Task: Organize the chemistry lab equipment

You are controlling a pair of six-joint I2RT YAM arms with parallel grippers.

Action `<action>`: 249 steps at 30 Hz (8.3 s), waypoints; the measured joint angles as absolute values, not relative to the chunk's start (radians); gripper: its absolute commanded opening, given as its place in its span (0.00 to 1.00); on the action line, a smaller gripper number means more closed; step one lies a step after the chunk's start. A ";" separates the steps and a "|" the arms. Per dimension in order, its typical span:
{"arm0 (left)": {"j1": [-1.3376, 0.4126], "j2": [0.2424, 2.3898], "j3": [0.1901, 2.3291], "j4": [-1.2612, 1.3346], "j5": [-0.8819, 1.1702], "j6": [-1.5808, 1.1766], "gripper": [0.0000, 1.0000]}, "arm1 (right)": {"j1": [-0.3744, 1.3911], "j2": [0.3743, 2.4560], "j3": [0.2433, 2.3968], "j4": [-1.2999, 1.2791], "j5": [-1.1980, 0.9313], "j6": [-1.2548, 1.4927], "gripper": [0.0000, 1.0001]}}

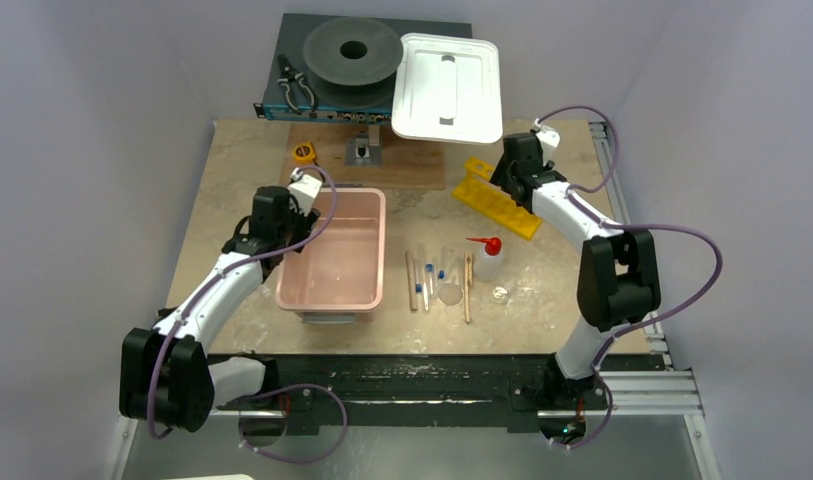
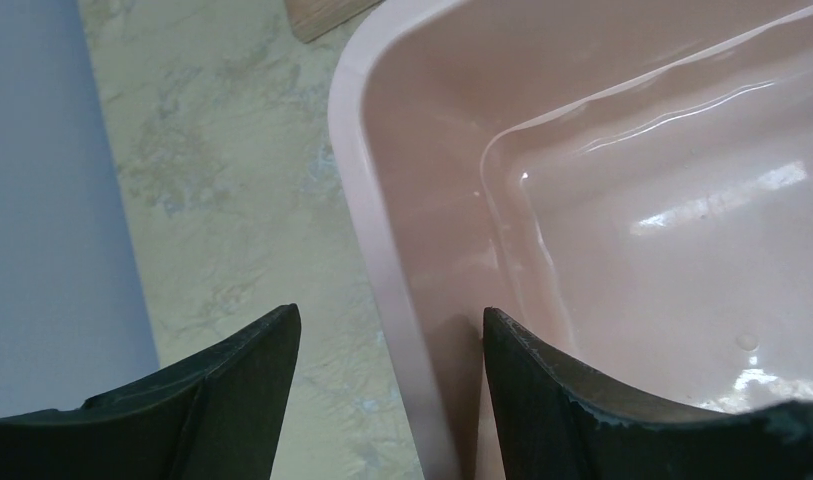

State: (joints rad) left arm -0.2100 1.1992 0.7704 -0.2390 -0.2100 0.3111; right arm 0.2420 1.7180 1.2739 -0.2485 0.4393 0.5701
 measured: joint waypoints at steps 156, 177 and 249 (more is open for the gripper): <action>-0.020 1.124 1.067 -0.690 -0.012 0.566 1.00 | 0.909 1.756 1.014 -0.233 0.482 0.659 0.23; -0.027 1.066 1.143 -0.835 0.205 0.476 1.00 | 0.909 1.844 1.087 -0.226 0.477 0.654 0.08; -0.049 0.855 0.879 -0.028 1.332 -0.654 0.34 | 1.341 1.468 1.144 0.772 0.664 0.214 0.00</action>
